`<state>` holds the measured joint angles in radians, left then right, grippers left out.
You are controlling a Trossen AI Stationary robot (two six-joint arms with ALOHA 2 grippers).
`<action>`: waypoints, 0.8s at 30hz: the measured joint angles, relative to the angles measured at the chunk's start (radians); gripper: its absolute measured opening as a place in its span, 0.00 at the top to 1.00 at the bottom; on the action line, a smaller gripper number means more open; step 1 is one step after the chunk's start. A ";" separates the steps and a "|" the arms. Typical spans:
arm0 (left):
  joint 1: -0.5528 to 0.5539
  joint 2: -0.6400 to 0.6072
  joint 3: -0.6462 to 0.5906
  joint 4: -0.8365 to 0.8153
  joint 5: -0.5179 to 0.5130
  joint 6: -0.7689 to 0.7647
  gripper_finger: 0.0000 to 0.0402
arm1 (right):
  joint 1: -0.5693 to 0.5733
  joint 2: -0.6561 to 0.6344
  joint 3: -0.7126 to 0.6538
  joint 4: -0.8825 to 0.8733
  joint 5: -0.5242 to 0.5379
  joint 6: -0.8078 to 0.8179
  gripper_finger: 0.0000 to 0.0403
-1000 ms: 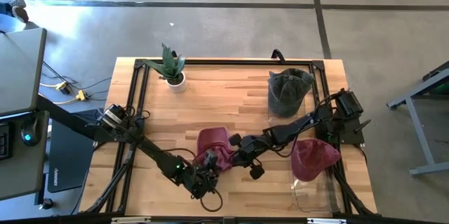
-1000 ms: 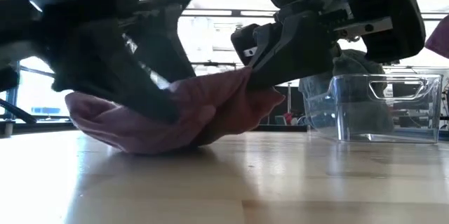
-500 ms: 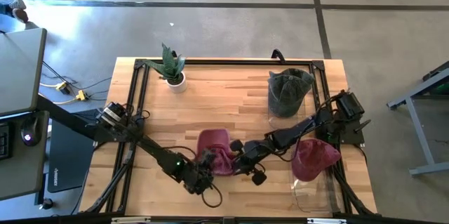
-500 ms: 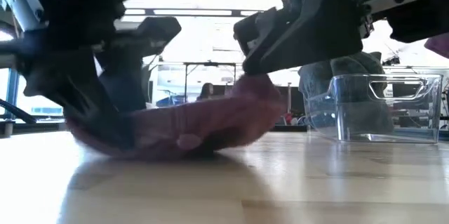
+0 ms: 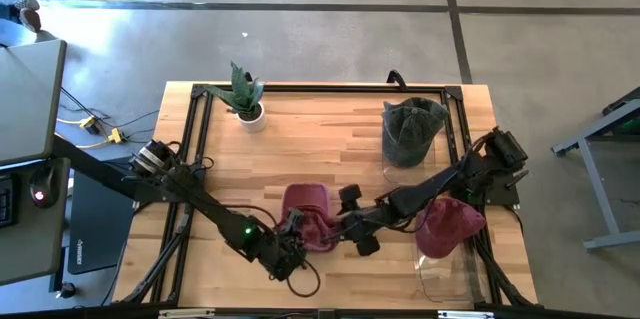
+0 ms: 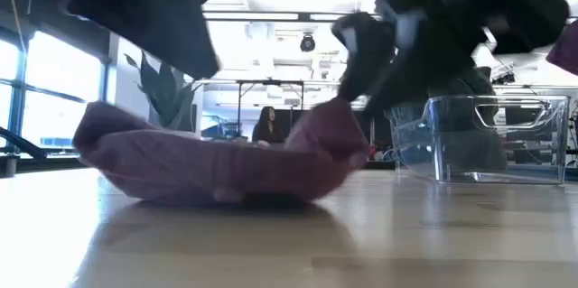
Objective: Pick & Place hat
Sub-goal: Put the red cap into the bottom transparent bin
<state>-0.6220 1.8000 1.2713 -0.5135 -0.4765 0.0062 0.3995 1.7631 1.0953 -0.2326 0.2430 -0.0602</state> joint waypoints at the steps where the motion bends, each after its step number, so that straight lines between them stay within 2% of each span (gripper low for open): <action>1: 0.006 0.001 0.000 0.013 -0.010 -0.014 0.92 | 0.005 0.001 -0.009 -0.018 0.012 -0.004 0.46; 5: 0.031 0.001 0.000 -0.074 0.064 -0.044 0.93 | 0.023 0.001 -0.087 0.057 0.002 -0.071 0.49; 7: 0.033 0.002 -0.001 -0.125 0.026 -0.066 0.93 | 0.029 0.002 -0.127 0.136 0.006 -0.093 0.50; 10: 0.032 -0.008 -0.001 -0.106 -0.022 -0.091 0.95 | 0.020 0.002 -0.166 0.243 0.008 -0.076 0.51; 14: 0.068 0.020 0.001 0.059 0.084 -0.064 0.99 | -0.007 0.002 -0.183 0.272 -0.051 -0.013 0.54; 18: 0.116 0.098 -0.001 0.193 0.124 -0.039 1.00 | -0.015 0.002 -0.183 0.287 -0.074 0.008 0.57; 21: 0.154 0.136 0.000 0.200 0.182 -0.042 1.00 | -0.008 -0.002 -0.183 0.304 -0.103 -0.010 0.59; 24: 0.192 0.191 -0.001 0.212 0.305 -0.037 1.00 | 0.004 -0.016 -0.182 0.316 -0.119 -0.046 0.61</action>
<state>-0.4304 1.9909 1.2701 -0.3018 -0.1713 -0.0310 0.4030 1.7469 0.9131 0.0834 0.1237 -0.1067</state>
